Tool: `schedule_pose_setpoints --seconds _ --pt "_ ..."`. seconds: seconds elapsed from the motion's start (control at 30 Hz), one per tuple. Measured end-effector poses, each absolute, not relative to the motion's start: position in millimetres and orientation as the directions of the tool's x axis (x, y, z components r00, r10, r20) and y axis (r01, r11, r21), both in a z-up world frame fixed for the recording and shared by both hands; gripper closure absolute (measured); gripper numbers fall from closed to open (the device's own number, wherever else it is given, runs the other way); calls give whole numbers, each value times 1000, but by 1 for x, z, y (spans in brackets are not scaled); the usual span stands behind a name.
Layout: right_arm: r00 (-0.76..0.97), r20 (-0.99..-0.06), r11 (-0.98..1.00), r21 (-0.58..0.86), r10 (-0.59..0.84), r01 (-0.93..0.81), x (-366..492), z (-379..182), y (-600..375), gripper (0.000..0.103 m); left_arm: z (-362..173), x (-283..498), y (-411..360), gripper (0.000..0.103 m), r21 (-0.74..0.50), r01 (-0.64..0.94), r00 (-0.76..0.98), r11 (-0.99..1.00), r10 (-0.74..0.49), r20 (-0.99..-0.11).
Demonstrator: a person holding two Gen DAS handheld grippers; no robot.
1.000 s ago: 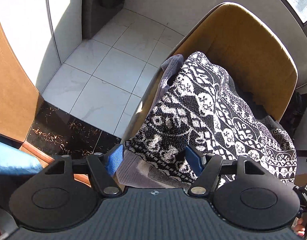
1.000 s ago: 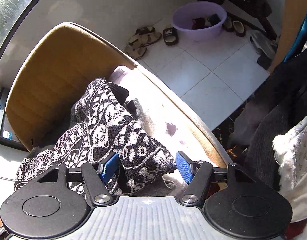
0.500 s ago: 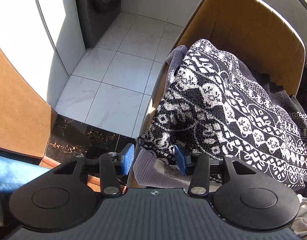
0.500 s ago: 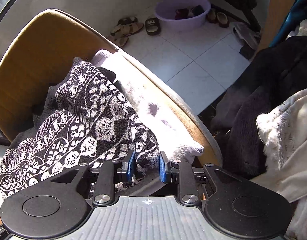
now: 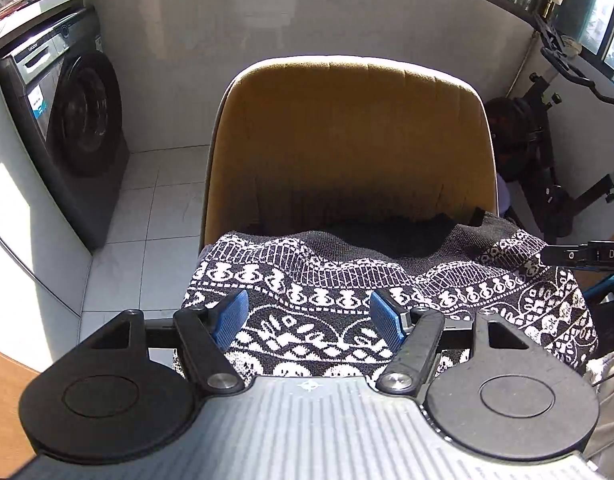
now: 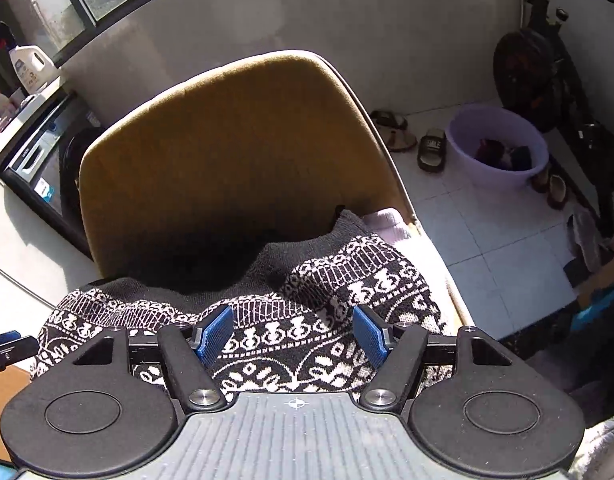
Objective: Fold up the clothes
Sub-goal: 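Open both grippers and smooth the sweater flat on the stack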
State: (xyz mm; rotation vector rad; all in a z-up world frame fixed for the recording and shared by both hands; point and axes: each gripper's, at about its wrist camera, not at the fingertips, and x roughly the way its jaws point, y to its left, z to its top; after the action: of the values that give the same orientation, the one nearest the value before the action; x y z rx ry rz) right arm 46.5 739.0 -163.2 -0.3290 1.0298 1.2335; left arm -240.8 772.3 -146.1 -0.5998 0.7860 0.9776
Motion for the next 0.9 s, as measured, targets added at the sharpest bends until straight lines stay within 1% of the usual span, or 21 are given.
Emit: schedule_pose_setpoints --seconds 0.03,0.1,0.13,0.2,0.27,0.3,0.4,0.47,0.53,0.57,0.63,0.67,0.7,0.77,0.9 --pt "-22 -785 327 283 619 -902 45 -168 750 40 -154 -235 777 34 -81 -887 322 455 483 -814" --pt "8 -818 341 231 576 -911 51 -185 770 40 -174 -226 787 32 -27 -881 274 472 463 -843" --pt "23 -832 347 205 554 -915 54 -194 780 40 -186 -224 792 31 10 -880 233 475 451 -862" --pt "55 -859 357 152 508 -922 61 -211 799 40 -208 -225 797 27 45 -871 198 489 432 -880" --pt "68 -888 374 121 455 -920 82 -231 809 42 -219 -231 802 18 31 -880 199 474 428 -882" --pt "67 -894 377 119 444 -918 87 -237 813 44 -223 -235 807 17 0 -894 206 448 413 -887" --pt "74 -906 385 103 417 -917 97 -250 827 43 -234 -247 824 11 -79 -928 221 365 366 -904" --pt "93 -907 384 80 411 -920 94 -251 833 42 -237 -247 827 7 -70 -931 207 358 361 -909" --pt "112 -907 386 60 407 -921 88 -250 837 40 -237 -246 829 6 -53 -933 190 356 360 -913" --pt "119 -905 388 54 408 -920 86 -248 840 39 -235 -246 829 5 -47 -936 181 350 361 -915" --pt "132 -896 365 36 423 -930 77 -244 844 33 -230 -245 827 5 -37 -941 165 336 362 -917" --pt "129 -890 342 32 437 -939 71 -238 844 28 -227 -245 826 5 -31 -944 157 329 362 -919" --pt "130 -880 321 27 457 -947 65 -230 841 20 -225 -245 825 5 -26 -946 148 322 363 -920" --pt "129 -855 295 30 502 -955 50 -214 835 9 -217 -242 821 5 -35 -947 155 318 361 -920" --pt "91 -834 265 69 545 -962 25 -192 799 6 -194 -221 797 5 -81 -924 224 373 356 -907"
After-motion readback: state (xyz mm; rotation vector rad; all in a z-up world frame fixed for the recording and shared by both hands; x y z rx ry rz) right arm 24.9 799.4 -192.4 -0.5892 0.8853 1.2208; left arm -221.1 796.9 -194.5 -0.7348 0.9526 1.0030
